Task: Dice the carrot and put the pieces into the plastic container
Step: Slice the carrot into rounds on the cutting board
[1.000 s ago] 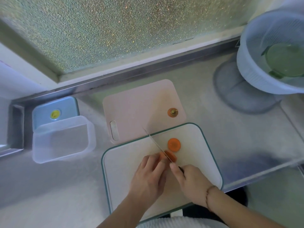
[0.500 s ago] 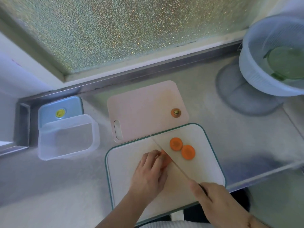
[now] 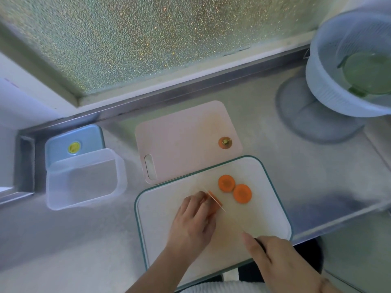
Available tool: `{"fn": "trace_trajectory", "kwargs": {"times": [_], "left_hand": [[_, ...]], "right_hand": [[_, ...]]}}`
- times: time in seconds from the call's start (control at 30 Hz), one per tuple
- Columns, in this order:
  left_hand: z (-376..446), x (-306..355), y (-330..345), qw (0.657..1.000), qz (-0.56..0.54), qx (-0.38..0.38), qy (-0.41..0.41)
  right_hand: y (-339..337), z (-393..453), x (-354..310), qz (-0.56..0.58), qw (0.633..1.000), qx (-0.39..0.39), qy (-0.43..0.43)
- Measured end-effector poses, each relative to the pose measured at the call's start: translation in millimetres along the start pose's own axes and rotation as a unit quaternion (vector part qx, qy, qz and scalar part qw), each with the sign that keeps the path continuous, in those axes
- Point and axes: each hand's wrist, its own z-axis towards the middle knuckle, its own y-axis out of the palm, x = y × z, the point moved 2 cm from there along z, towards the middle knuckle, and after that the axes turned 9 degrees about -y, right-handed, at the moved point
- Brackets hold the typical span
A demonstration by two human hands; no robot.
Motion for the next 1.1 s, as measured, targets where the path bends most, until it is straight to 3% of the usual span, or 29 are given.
{"fn": "trace_trajectory", "kwargs": {"times": [0.23, 0.37, 0.53, 0.63, 0.83, 1.1], "left_hand": [[3, -2, -1, 1.0, -0.023, 0.014, 0.005], [4, 4, -2, 0.999, -0.024, 0.02, 0.032], [1, -2, 0, 1.0, -0.009, 0.017, 0.001], [0, -1, 0, 1.0, -0.003, 0.026, 0.003], [-1, 1, -5, 1.0, -0.003, 0.025, 0.001], [-2, 2, -7, 1.0, -0.007, 0.018, 0.005]], "right_hand": [[8, 35, -15, 0.012, 0.998, -0.044, -0.041], [16, 68, -31, 0.036, 0.997, -0.044, -0.06], [30, 77, -28, 0.078, 0.989, -0.018, -0.127], [26, 75, -20, 0.11, 0.987, -0.019, -0.119], [5, 47, -13, 0.068, 0.994, 0.01, -0.088], [3, 7, 2, 0.027, 0.999, -0.02, -0.033]]}}
